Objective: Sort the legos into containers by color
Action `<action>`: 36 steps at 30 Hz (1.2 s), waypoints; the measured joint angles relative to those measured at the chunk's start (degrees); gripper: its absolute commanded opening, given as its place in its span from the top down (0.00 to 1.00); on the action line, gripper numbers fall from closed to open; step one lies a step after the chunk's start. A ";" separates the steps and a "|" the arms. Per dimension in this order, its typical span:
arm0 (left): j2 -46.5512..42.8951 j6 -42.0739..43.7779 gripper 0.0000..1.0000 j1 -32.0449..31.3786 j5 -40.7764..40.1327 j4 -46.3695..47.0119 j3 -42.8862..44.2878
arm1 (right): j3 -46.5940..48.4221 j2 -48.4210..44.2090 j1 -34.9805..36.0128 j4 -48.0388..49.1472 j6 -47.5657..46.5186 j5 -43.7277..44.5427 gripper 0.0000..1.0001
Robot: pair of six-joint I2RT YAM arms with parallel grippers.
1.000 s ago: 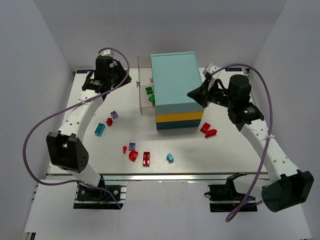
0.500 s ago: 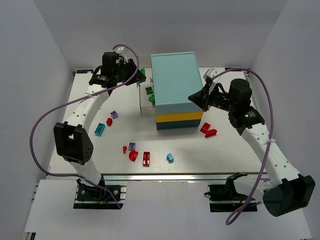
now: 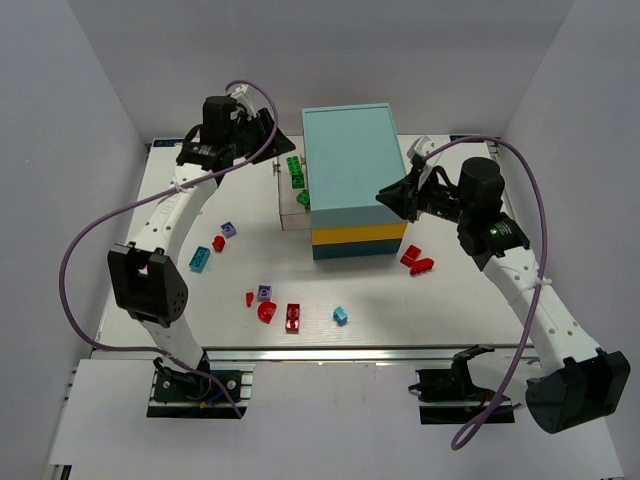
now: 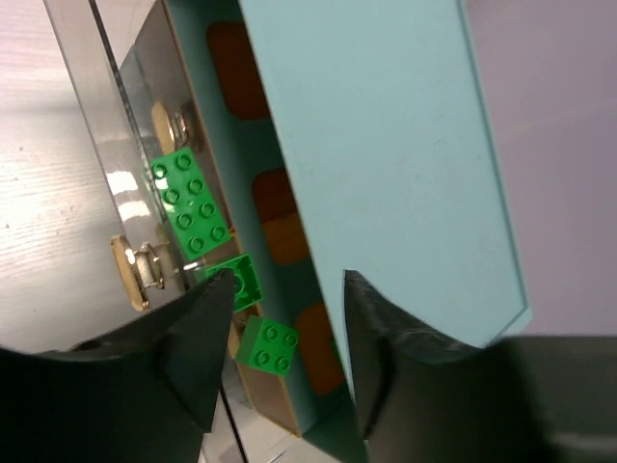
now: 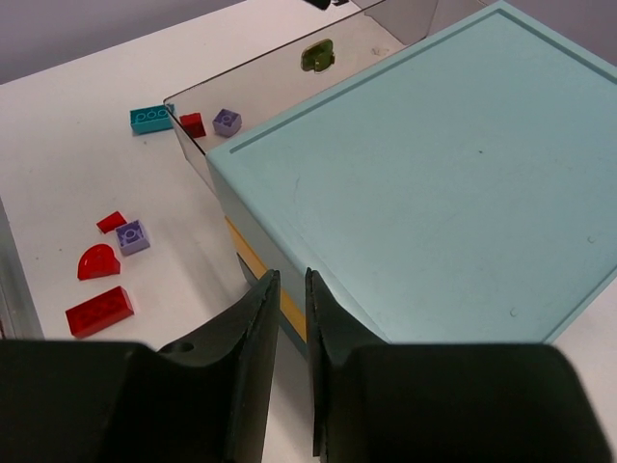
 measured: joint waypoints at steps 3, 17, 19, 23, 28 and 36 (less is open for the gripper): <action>-0.24 -0.61 0.70 0.04 -0.90 0.81 0.74 | 0.00 -0.07 0.00 0.00 -0.02 0.42 0.81; -2.49 0.68 0.91 1.22 -18.45 -7.85 0.26 | -1.79 -0.92 -0.28 1.03 1.60 12.79 1.00; -1.79 0.74 0.90 1.20 -19.08 -8.70 0.26 | -1.92 -0.92 -0.48 0.96 1.75 13.53 1.00; 1.22 0.98 0.87 1.11 -18.40 -9.70 0.76 | -1.92 -0.92 -0.50 1.05 1.75 14.40 1.00; 6.58 1.20 0.82 0.66 -15.02 -10.58 1.84 | -1.95 -0.92 -0.61 1.07 1.75 15.19 1.00; 8.41 1.79 0.67 0.59 -9.44 -10.32 1.88 | -3.17 -1.14 -1.31 1.36 1.75 15.45 1.00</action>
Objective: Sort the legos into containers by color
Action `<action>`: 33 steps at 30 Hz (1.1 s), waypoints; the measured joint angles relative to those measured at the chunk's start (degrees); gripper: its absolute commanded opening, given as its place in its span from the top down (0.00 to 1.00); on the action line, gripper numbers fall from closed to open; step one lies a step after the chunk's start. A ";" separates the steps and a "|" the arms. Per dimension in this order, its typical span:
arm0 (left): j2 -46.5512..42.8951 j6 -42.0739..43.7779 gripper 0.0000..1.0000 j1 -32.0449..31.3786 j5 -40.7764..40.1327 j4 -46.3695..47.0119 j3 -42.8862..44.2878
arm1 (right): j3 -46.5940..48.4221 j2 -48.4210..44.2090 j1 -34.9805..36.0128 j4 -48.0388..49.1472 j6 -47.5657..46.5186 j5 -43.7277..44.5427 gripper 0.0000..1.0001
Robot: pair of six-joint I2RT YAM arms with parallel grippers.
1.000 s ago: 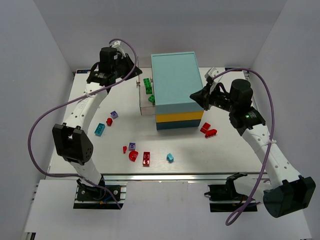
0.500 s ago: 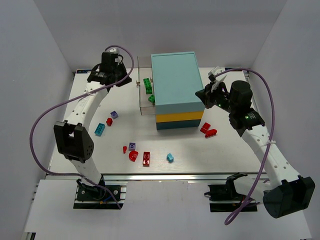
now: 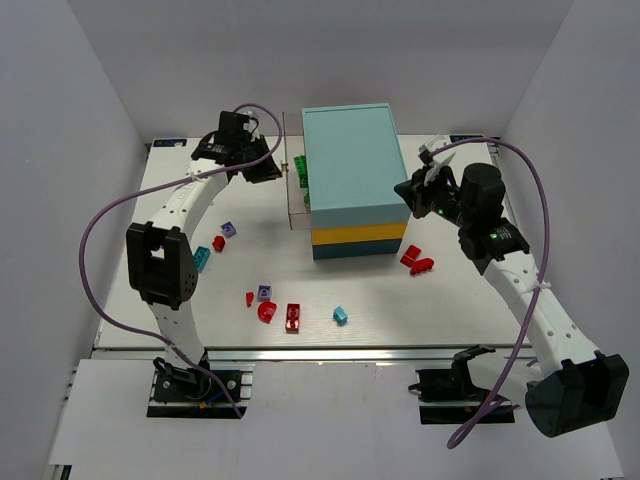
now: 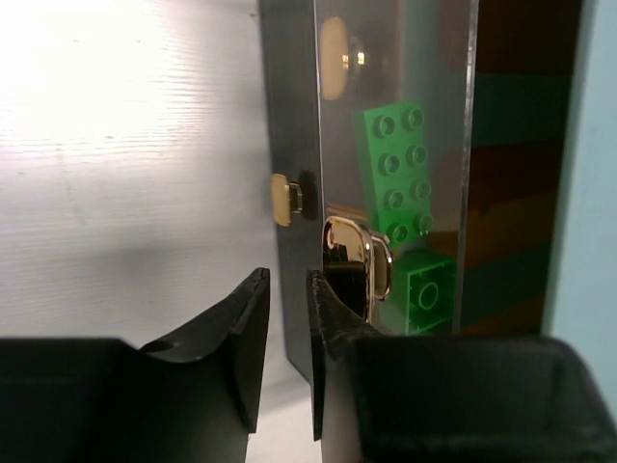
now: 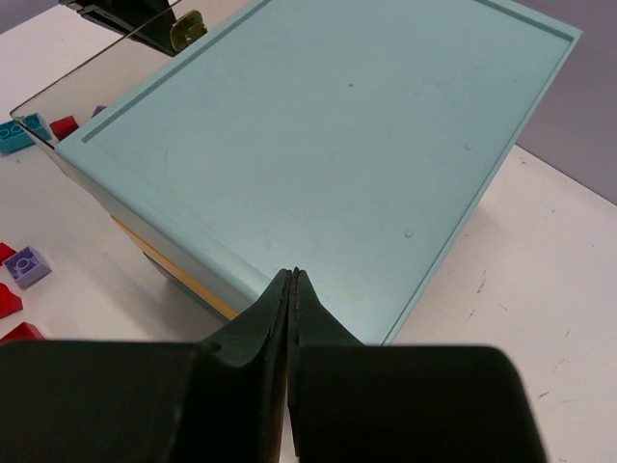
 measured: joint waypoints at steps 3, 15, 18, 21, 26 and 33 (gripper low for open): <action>0.00 -0.02 0.62 -0.02 2.73 0.79 -0.02 | -0.17 0.00 -0.20 0.02 0.02 0.00 1.00; 0.02 -0.79 0.53 0.04 13.97 6.14 -0.85 | -0.59 0.00 -0.68 0.13 0.00 0.00 1.00; 0.13 -1.18 0.51 -0.11 16.59 6.84 -0.85 | -0.59 -0.02 -0.74 0.11 0.00 0.00 1.00; 0.17 -1.29 0.49 -0.17 18.10 7.41 -1.03 | -0.59 -0.02 -0.87 0.11 0.00 0.00 1.00; 0.17 -1.42 0.49 -0.17 20.11 8.98 -2.45 | -0.59 -0.02 -1.36 0.13 0.00 0.00 0.99; 0.20 -1.57 0.48 -0.15 23.45 10.36 -4.28 | -0.59 0.00 -1.49 0.13 0.00 0.00 0.98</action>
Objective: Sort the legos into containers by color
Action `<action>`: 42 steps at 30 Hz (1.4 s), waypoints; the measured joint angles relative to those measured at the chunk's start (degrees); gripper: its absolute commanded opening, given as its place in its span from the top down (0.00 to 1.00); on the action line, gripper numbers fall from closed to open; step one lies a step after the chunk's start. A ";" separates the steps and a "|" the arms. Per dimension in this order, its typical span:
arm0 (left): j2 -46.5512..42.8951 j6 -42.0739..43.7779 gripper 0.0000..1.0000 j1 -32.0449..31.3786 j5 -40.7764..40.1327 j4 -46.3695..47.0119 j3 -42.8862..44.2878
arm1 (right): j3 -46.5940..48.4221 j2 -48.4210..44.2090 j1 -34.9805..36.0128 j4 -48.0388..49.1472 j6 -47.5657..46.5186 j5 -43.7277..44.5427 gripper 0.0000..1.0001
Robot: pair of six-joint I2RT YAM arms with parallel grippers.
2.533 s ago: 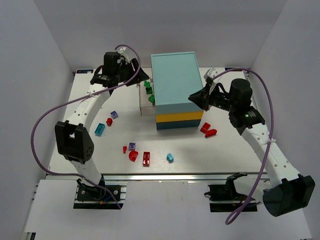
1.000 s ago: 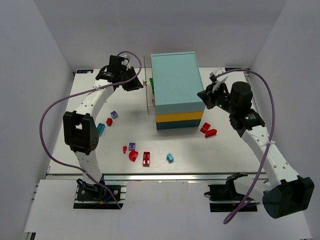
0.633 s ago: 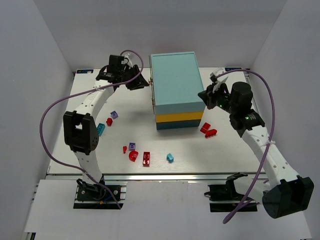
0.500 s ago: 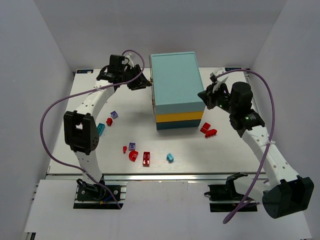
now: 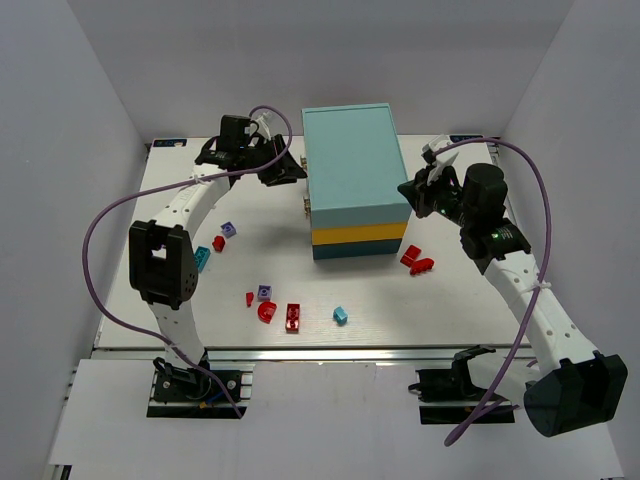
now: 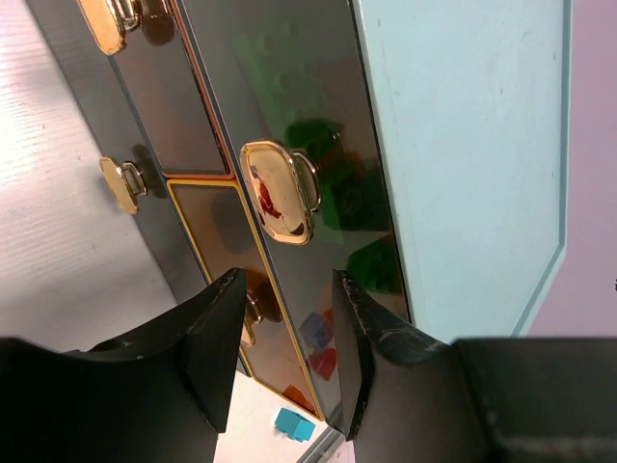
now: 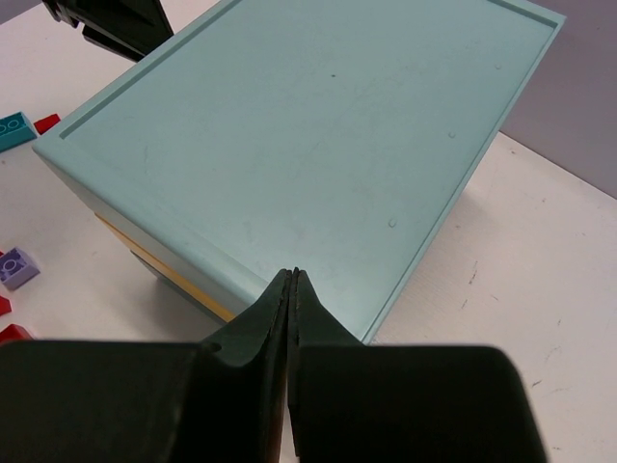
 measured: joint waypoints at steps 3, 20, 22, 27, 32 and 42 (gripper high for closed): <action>0.00 0.00 0.48 0.02 0.50 0.22 -0.20 | 0.00 0.00 -0.17 0.00 -0.02 0.00 0.98; -14.12 0.63 0.70 1.25 -6.36 3.58 -17.14 | 0.04 0.33 -1.77 -1.70 -1.55 -1.64 0.49; -16.33 0.04 0.73 1.42 -6.56 5.73 -19.76 | 0.11 0.52 -2.12 -2.36 -1.75 -2.62 0.42; -16.76 -3.21 0.66 2.40 -3.28 14.01 -27.82 | 1.92 1.51 -3.17 -4.15 -3.13 -7.93 0.33; -12.13 -7.74 0.45 2.99 3.41 21.46 -33.00 | 9.57 6.29 -4.44 -8.37 -3.61 -16.26 0.35; -6.67 -14.05 0.39 2.78 13.29 34.05 -32.61 | 10.84 8.00 -5.18 -10.10 -3.76 -23.26 0.35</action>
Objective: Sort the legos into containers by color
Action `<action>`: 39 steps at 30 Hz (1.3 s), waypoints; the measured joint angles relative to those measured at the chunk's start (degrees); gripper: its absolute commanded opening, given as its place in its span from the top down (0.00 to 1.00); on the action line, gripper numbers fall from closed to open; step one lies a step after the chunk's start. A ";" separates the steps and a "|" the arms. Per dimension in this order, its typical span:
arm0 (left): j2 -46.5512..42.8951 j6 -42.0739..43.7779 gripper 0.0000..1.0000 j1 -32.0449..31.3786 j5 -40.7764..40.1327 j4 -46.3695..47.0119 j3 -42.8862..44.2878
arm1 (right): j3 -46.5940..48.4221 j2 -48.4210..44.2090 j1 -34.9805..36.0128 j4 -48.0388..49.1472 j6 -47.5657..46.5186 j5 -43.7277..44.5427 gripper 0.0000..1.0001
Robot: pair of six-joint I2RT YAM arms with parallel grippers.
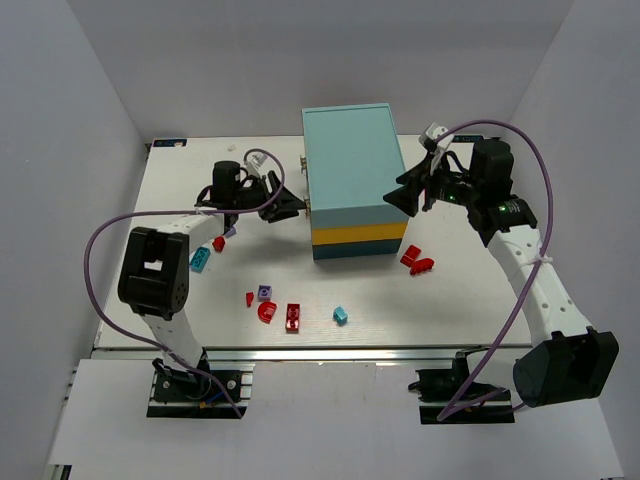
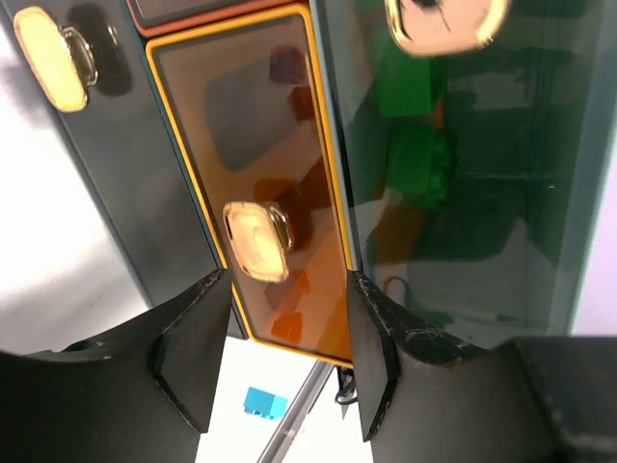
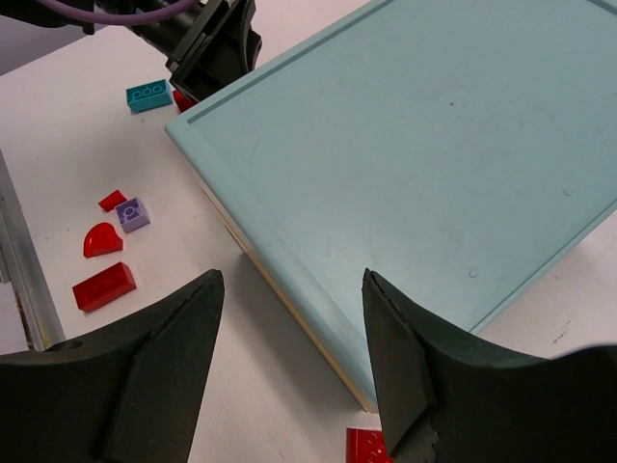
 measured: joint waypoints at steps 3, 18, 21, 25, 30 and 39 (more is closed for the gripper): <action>1.90 -0.94 0.41 -0.17 0.83 1.44 0.63 | -0.02 0.00 -0.11 0.00 -0.31 -0.24 0.35; 4.81 -6.14 0.55 -0.72 2.58 7.15 0.59 | -0.59 -0.07 -1.18 0.09 -0.79 -1.64 0.35; 5.92 -6.93 0.57 -0.92 2.78 7.98 0.42 | -0.61 -0.11 -1.20 0.11 -0.79 -1.84 0.34; 6.21 -8.00 0.57 -0.74 3.04 9.27 -0.13 | -0.79 -0.33 -1.46 0.33 -0.76 -2.14 0.35; 6.25 -8.83 0.62 -0.74 3.19 10.56 -0.68 | -1.51 -0.94 -1.62 0.63 -0.68 -2.56 0.35; 6.34 -10.25 0.76 -0.55 4.04 13.44 -1.55 | -1.53 -1.29 -1.84 0.92 -0.55 -2.82 0.35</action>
